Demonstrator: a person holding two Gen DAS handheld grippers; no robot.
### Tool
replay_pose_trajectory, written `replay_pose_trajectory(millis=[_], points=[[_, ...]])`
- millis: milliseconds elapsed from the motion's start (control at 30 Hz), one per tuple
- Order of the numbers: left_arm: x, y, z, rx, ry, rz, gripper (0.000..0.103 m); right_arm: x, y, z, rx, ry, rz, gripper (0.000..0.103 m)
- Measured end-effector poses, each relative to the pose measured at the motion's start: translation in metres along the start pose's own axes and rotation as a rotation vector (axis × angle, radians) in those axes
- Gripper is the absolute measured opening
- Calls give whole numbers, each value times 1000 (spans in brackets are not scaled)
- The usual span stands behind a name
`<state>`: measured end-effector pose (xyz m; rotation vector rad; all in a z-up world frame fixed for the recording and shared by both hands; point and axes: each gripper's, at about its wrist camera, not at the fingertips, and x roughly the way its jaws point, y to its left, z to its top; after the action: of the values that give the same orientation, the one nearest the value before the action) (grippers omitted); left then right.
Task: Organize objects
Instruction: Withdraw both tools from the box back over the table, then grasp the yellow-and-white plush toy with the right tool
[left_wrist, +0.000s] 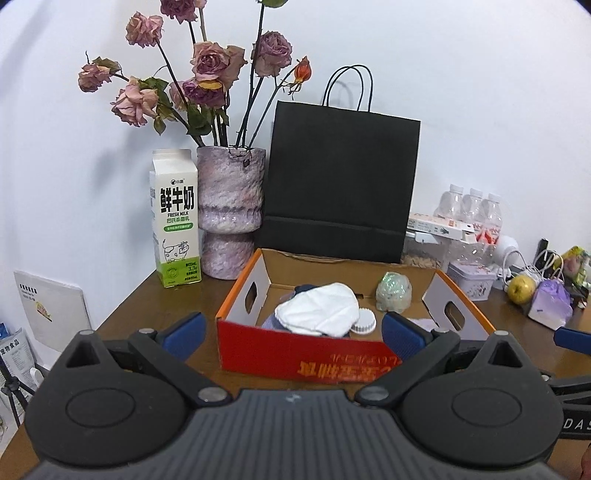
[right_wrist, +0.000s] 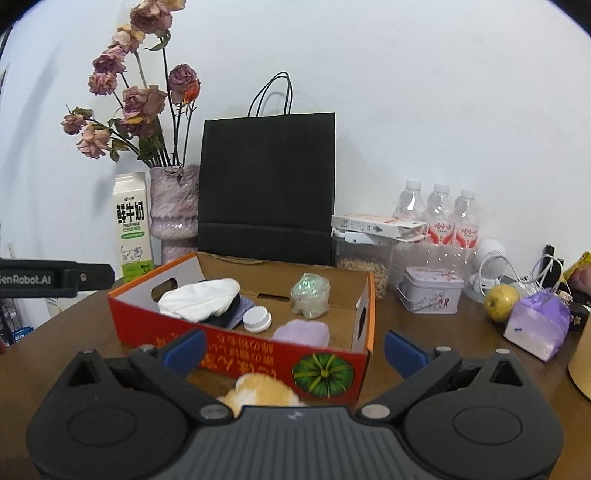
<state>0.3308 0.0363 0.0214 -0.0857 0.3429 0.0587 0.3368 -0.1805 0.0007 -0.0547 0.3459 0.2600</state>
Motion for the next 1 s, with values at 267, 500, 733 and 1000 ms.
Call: replay_pose_trajectory(millis=[267,500,733,1000], points=[[-29,7,-19,9,9,-2,103,-26,1,-21,0,16,-9,103],[-41,16,-43,20,58,-2,103,-40,2,-46,-6,62,-24,103],[-46,31,-61,14,100,6,103,-45,11,-73,-47,124,-37,103],[-41,41,-71,-3,143,15,103,-37,12,-75,-54,151,-50,103]])
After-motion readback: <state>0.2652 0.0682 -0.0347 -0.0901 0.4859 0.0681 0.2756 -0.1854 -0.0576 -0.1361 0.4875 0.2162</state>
